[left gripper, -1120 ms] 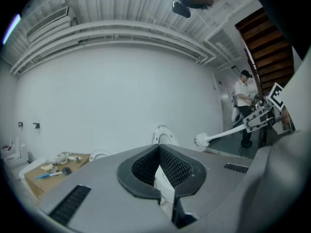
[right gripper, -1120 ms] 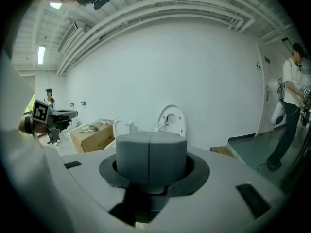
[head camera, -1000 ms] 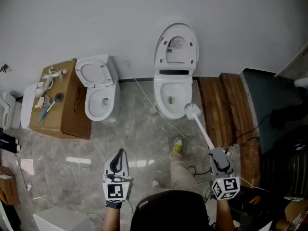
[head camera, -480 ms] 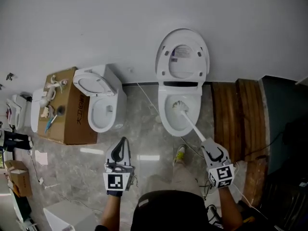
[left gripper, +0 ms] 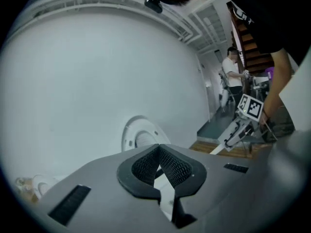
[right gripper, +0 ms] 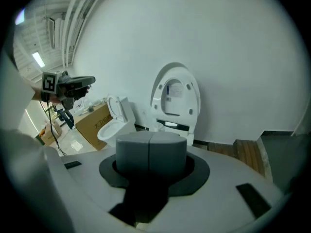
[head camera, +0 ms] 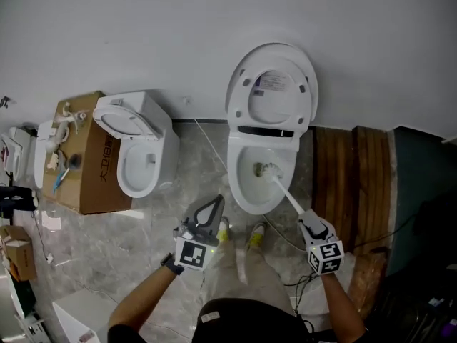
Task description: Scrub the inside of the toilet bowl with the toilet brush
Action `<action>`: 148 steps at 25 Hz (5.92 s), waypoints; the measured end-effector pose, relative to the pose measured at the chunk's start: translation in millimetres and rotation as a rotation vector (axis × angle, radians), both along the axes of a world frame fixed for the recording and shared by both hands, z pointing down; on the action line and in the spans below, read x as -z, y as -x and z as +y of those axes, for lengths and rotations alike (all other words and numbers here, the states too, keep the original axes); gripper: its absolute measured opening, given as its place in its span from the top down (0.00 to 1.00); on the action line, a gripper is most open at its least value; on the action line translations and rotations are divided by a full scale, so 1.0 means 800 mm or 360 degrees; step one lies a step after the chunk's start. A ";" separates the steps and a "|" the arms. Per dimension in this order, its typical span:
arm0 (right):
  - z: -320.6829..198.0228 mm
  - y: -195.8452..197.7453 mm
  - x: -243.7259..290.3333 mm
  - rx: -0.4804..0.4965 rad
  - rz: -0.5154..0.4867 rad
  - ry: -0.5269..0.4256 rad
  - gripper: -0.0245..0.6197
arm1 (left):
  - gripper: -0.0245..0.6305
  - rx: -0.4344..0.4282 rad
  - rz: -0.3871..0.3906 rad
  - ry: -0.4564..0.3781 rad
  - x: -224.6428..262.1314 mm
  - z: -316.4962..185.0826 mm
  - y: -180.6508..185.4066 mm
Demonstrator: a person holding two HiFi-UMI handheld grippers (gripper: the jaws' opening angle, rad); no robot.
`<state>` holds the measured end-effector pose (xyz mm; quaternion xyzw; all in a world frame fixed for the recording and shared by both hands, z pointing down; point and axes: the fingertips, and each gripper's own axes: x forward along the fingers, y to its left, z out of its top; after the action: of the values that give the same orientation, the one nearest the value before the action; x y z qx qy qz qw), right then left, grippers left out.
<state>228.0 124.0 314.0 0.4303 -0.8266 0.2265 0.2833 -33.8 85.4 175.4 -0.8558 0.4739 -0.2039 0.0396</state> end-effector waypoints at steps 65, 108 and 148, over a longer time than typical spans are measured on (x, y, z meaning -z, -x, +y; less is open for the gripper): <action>-0.297 0.227 -0.440 0.0712 0.1176 0.0066 0.73 | 0.93 0.0319 0.0574 0.0716 -0.415 -0.054 0.009; -0.224 0.075 -0.445 0.0617 0.1356 0.0122 0.73 | 0.93 0.0014 0.0423 0.0717 -0.419 -0.041 -0.074; -0.025 0.082 -0.393 0.0498 0.1242 0.0477 0.72 | 0.93 0.0036 0.0390 0.0836 -0.385 -0.005 -0.012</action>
<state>162.4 103.9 628.6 0.3074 -0.6711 0.1190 0.6641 -24.0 81.2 483.5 -0.8497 0.4155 -0.2150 -0.2432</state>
